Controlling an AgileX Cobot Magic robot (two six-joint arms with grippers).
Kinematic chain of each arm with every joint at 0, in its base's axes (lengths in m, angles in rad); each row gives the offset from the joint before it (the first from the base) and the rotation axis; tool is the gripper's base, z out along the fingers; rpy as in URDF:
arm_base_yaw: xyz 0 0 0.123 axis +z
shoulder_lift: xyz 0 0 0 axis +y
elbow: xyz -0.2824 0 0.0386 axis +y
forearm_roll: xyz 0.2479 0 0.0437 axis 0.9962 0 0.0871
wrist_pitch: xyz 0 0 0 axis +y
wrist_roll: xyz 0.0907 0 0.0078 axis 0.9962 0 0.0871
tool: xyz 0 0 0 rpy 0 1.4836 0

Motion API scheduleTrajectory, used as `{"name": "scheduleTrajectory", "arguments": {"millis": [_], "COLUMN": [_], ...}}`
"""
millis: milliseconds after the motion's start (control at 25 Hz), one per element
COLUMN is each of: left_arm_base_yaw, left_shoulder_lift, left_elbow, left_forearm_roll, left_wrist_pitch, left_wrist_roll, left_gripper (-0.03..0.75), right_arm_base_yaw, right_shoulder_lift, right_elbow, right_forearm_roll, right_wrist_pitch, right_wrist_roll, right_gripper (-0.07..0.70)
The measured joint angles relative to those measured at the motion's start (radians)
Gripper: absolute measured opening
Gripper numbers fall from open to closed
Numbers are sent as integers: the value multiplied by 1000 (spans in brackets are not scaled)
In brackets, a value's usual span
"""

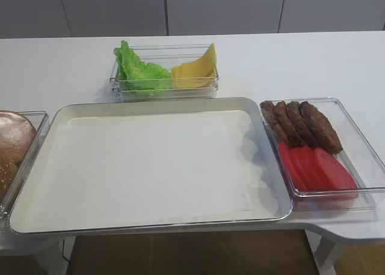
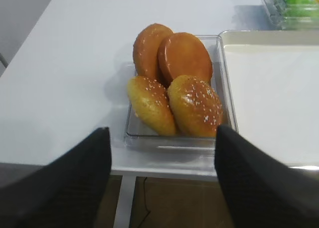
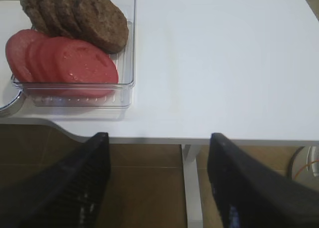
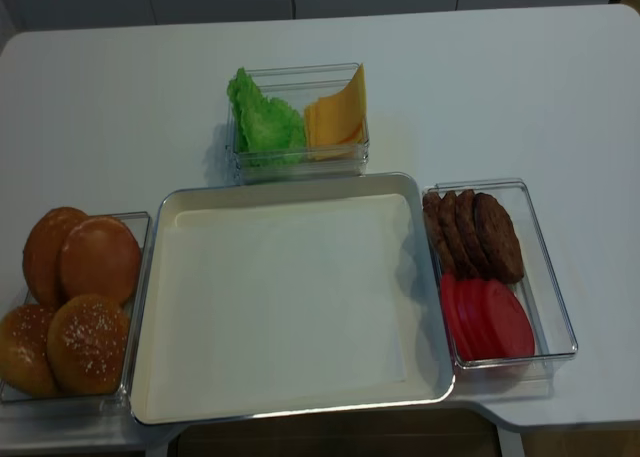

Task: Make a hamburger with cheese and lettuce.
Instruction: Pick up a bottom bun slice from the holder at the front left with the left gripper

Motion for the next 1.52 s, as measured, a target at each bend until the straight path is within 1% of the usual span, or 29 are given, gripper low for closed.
{"name": "scheduleTrajectory", "arguments": {"millis": [200,280,440,600,760,840,920,1000,1080,1160,1280,1320,1360,1400,1520], "left_arm_base_yaw": [0,-2,-2,-2,-2,-2,3,33,86,160,261,302,302,312,319], "left_shoulder_lift": [180,258,437,634,818,906,983,1054,1119,1165,1212,1234,1234,1240,1249], "left_elbow": [-78,-103,-166,-247,-369,-433,-503,-565,-618,-648,-659,-659,-659,-659,-659], "left_forearm_roll": [29,59,122,136,131,112,83,39,-23,-92,-199,-237,-237,-240,-234], "left_wrist_pitch": [-107,-135,-154,-158,-156,-142,-109,-77,-49,-13,28,33,33,23,-41], "left_wrist_roll": [-68,-112,-188,-212,-217,-196,-158,-116,-62,8,109,178,178,201,275], "left_gripper": [484,484,484,484,484,484,484,484,484,484,484,482,482,480,478], "right_arm_base_yaw": [0,0,0,0,0,0,0,0,0,0,0,0,0,0,0], "right_shoulder_lift": [0,0,0,0,0,0,0,0,0,0,0,0,0,0,0], "right_elbow": [0,0,0,0,0,0,0,0,0,0,0,0,0,0,0], "right_forearm_roll": [0,0,0,0,0,0,0,0,0,0,0,0,0,0,0], "right_wrist_pitch": [0,0,0,0,0,0,0,0,0,0,0,0,0,0,0], "right_wrist_roll": [0,0,0,0,0,2,2,2,2,2,2,2,2,2,2], "right_gripper": [468,468,469,469,468,468,468,468,468,468,468,468,468,468,468]}}
